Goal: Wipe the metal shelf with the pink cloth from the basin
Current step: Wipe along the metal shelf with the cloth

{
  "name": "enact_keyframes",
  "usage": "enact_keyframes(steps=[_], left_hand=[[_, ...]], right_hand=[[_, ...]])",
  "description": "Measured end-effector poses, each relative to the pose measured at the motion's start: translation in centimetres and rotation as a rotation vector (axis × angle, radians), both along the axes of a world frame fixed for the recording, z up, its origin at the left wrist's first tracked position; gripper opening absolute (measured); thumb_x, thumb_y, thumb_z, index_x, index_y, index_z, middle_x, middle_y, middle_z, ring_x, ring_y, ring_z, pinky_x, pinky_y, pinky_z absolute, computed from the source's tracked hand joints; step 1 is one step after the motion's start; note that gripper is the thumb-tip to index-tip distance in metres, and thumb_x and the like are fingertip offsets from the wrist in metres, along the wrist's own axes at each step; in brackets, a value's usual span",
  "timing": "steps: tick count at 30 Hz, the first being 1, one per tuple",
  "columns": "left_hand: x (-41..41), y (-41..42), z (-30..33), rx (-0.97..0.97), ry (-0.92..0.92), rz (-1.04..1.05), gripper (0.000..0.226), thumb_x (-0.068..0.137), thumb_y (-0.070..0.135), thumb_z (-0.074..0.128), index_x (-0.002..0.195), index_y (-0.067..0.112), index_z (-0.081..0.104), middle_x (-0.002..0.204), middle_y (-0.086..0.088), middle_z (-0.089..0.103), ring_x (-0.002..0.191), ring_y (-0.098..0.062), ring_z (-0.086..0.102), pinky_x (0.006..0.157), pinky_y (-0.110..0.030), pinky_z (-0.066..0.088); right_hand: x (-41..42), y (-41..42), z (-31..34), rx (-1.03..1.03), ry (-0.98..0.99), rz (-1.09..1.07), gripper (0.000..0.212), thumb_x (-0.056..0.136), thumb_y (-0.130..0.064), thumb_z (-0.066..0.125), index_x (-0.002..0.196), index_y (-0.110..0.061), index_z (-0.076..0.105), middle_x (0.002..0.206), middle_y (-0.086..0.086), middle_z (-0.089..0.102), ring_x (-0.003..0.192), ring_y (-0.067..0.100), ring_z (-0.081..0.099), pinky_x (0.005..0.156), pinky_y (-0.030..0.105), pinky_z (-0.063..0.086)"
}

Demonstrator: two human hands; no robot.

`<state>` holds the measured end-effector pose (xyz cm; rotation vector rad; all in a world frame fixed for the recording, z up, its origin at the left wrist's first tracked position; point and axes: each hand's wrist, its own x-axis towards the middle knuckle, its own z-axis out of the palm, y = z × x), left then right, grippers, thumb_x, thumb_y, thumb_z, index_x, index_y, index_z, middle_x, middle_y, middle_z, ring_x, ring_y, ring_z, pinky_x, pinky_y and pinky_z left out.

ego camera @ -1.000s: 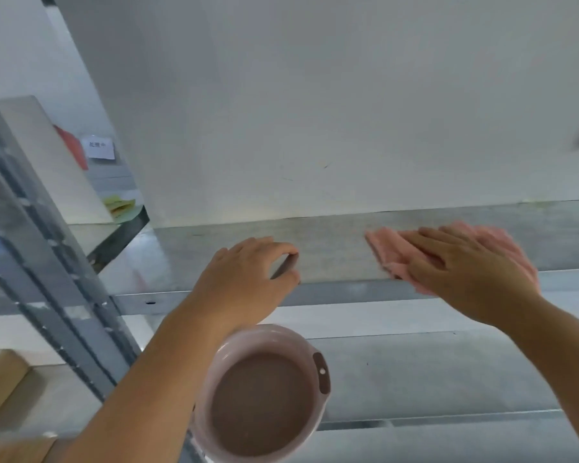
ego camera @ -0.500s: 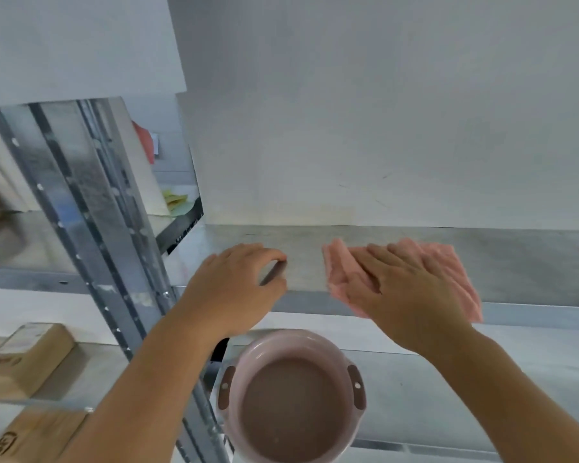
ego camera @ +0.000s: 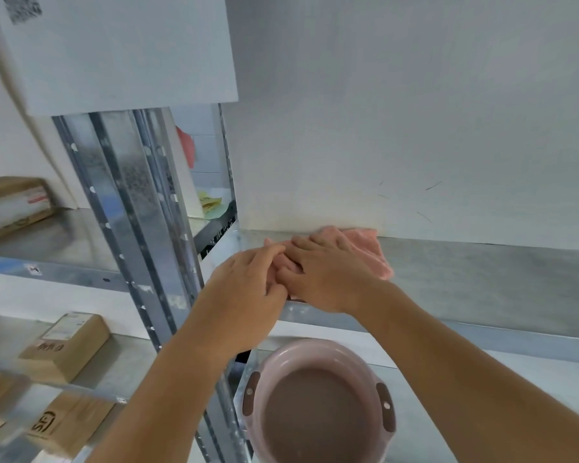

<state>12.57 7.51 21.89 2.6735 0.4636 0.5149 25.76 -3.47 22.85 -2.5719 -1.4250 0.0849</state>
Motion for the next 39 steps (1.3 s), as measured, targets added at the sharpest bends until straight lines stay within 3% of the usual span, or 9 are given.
enact_keyframes(steps=[6, 13, 16, 19, 22, 25, 30, 36, 39], left_hand=[[0.0, -0.1, 0.0, 0.034, -0.003, -0.019, 0.054, 0.097, 0.031, 0.044, 0.15, 0.039, 0.038, 0.156, 0.013, 0.042, 0.142, -0.013, 0.034, 0.12, -0.039, 0.028], [-0.5, -0.6, -0.4, -0.001, -0.124, 0.028, 0.059, 0.096, 0.022, 0.046, 0.152, 0.03, 0.03, 0.151, 0.004, 0.043, 0.138, -0.017, 0.04, 0.116, -0.042, 0.038], [-0.5, -0.6, -0.5, -0.002, -0.125, 0.041, 0.057, 0.097, 0.021, 0.046, 0.152, 0.029, 0.031, 0.151, 0.003, 0.043, 0.14, -0.018, 0.039, 0.117, -0.042, 0.037], [-0.6, -0.7, -0.4, -0.012, -0.112, 0.056, 0.056, 0.099, 0.02, 0.044, 0.152, 0.031, 0.031, 0.153, 0.008, 0.041, 0.138, -0.014, 0.037, 0.116, -0.037, 0.035], [-0.5, -0.7, -0.4, -0.023, -0.099, 0.066, 0.057, 0.099, 0.016, 0.042, 0.152, 0.033, 0.031, 0.154, 0.01, 0.038, 0.138, -0.012, 0.034, 0.116, -0.034, 0.032], [-0.5, -0.5, -0.5, -0.027, -0.092, 0.067, 0.056, 0.099, 0.018, 0.04, 0.152, 0.032, 0.032, 0.156, 0.006, 0.038, 0.141, -0.016, 0.035, 0.118, -0.039, 0.033], [-0.5, -0.5, -0.5, -0.02, -0.091, 0.06, 0.053, 0.097, 0.019, 0.044, 0.149, 0.029, 0.036, 0.153, 0.002, 0.043, 0.138, -0.02, 0.041, 0.116, -0.042, 0.037], [-0.6, -0.4, -0.4, -0.033, -0.046, 0.073, 0.054, 0.099, 0.02, 0.039, 0.15, 0.035, 0.036, 0.157, 0.006, 0.038, 0.142, -0.018, 0.036, 0.118, -0.04, 0.033], [-0.6, -0.8, -0.1, -0.03, 0.004, 0.084, 0.052, 0.097, 0.032, 0.032, 0.149, 0.039, 0.036, 0.16, 0.009, 0.035, 0.145, -0.017, 0.031, 0.118, -0.039, 0.031]], right_hand=[[1.2, -2.8, -0.4, -0.035, -0.043, 0.096, 0.064, 0.096, -0.064, 0.009, 0.157, -0.053, 0.023, 0.167, -0.016, 0.033, 0.155, 0.015, 0.022, 0.126, 0.053, 0.012], [0.9, 1.6, 1.7, -0.045, -0.027, 0.201, 0.053, 0.103, -0.061, 0.024, 0.154, -0.051, 0.035, 0.168, -0.022, 0.031, 0.158, 0.015, 0.015, 0.125, 0.046, 0.007], [0.9, 1.8, 1.7, -0.037, -0.004, 0.22, 0.051, 0.105, -0.059, 0.025, 0.156, -0.054, 0.031, 0.168, -0.026, 0.028, 0.158, 0.012, 0.013, 0.123, 0.042, 0.007], [1.3, 0.0, 0.5, -0.011, -0.059, 0.25, 0.051, 0.106, -0.055, 0.021, 0.155, -0.05, 0.03, 0.161, -0.023, 0.039, 0.154, 0.013, 0.025, 0.128, 0.043, 0.006], [1.6, -1.4, -0.2, -0.044, -0.086, 0.278, 0.054, 0.105, -0.058, 0.016, 0.159, -0.05, 0.021, 0.164, -0.022, 0.035, 0.154, 0.01, 0.024, 0.129, 0.047, 0.009], [1.7, 0.1, 0.5, -0.053, -0.09, 0.289, 0.056, 0.102, -0.061, 0.017, 0.154, -0.047, 0.033, 0.159, -0.02, 0.042, 0.151, 0.014, 0.029, 0.127, 0.048, 0.013], [2.1, 3.7, 1.1, -0.035, 0.038, 0.225, 0.077, 0.088, -0.085, 0.012, 0.153, -0.053, 0.035, 0.168, -0.02, 0.031, 0.161, 0.02, 0.012, 0.128, 0.054, 0.01], [0.4, -3.0, 1.0, -0.061, -0.114, 0.291, 0.053, 0.104, -0.06, 0.011, 0.154, -0.051, 0.027, 0.158, -0.022, 0.041, 0.15, 0.01, 0.028, 0.128, 0.047, 0.011], [0.1, -9.4, 1.1, -0.154, -0.154, 0.199, 0.06, 0.103, -0.067, 0.012, 0.161, -0.053, 0.006, 0.17, -0.029, 0.014, 0.155, -0.005, 0.003, 0.127, 0.03, -0.015]])
